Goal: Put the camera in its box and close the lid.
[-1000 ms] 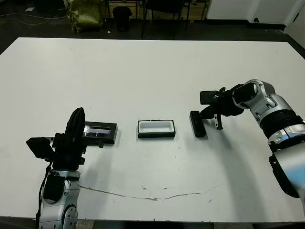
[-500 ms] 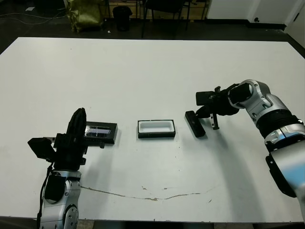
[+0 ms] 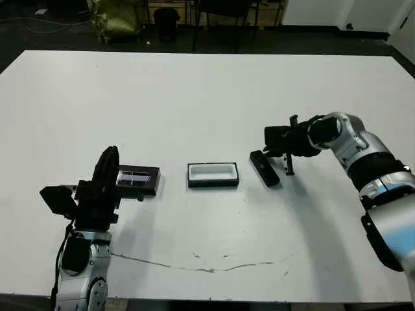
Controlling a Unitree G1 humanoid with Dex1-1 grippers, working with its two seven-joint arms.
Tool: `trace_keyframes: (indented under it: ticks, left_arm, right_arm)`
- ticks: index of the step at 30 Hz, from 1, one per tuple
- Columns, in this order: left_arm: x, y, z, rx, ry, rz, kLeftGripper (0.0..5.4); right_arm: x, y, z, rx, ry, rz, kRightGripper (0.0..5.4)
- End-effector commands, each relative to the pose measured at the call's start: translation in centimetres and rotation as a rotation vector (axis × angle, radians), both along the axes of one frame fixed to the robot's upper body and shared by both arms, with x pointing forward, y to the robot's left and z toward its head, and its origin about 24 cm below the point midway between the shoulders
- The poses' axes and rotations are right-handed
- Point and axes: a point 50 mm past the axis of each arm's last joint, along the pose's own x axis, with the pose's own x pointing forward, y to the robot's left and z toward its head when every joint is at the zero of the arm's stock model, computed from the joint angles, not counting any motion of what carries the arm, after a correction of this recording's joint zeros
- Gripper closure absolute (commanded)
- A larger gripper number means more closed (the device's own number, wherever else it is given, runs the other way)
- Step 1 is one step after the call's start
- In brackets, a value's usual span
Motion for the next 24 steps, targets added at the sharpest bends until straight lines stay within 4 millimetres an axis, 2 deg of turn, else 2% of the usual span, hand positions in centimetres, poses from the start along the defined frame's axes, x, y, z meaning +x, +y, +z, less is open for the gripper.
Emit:
trace_keyframes:
  ticks: [1,7,11,14,18,24]
  left_arm:
    - [-0.2,0.2,-0.6,0.009,0.032,0.006,5.4]
    - [-0.2,0.2,-0.6,0.0,0.042,0.011,5.4]
    - [-0.3,0.2,-0.6,-0.007,0.058,0.007,5.4]
    - [-0.3,0.2,-0.5,-0.003,0.068,0.015,5.4]
    - [-0.1,0.2,-0.6,-0.002,0.048,0.002,5.4]
    - [-0.2,0.1,-0.7,0.004,0.055,0.007,5.4]
  right_arm:
    - [-0.3,-2.6,-0.8,0.063,-0.106,-0.207,5.39]
    - [-0.7,-4.7,0.8,0.171,-0.37,-0.367,5.39]
    - [-1.9,-5.1,2.4,0.316,-0.495,-0.426,5.39]
    - [-3.6,-4.5,3.8,0.451,-0.565,-0.421,5.39]
    - [-5.8,-3.4,5.0,0.686,-0.568,-0.442,5.39]
    - [-9.4,-1.3,5.4,1.052,-0.475,-0.561,5.39]
